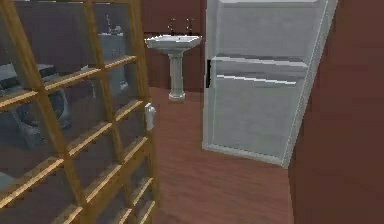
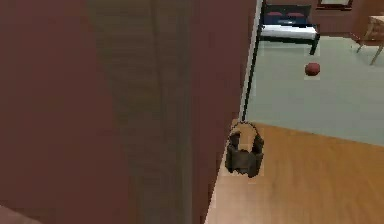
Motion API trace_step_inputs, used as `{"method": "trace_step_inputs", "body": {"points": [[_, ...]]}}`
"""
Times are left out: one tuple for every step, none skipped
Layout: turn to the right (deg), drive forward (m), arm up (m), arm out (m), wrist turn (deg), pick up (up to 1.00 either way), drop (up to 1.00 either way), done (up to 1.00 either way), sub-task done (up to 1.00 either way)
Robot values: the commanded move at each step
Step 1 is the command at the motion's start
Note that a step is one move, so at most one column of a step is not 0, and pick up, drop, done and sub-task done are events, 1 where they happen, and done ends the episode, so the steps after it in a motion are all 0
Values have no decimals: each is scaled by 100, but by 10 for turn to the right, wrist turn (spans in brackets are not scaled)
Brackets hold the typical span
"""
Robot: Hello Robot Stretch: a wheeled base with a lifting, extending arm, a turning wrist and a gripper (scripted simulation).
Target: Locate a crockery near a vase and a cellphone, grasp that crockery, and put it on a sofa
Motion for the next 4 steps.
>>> {"method": "trace_step_inputs", "body": {"points": [[0, 100, 0, 0, 0, 0, 0, 0, 0], [0, 35, 0, 0, 0, 0, 0, 0, 0], [-360, 0, 0, 0, 0, 0, 0, 0, 0], [0, 55, 0, 0, 0, 0, 0, 0, 0]]}}
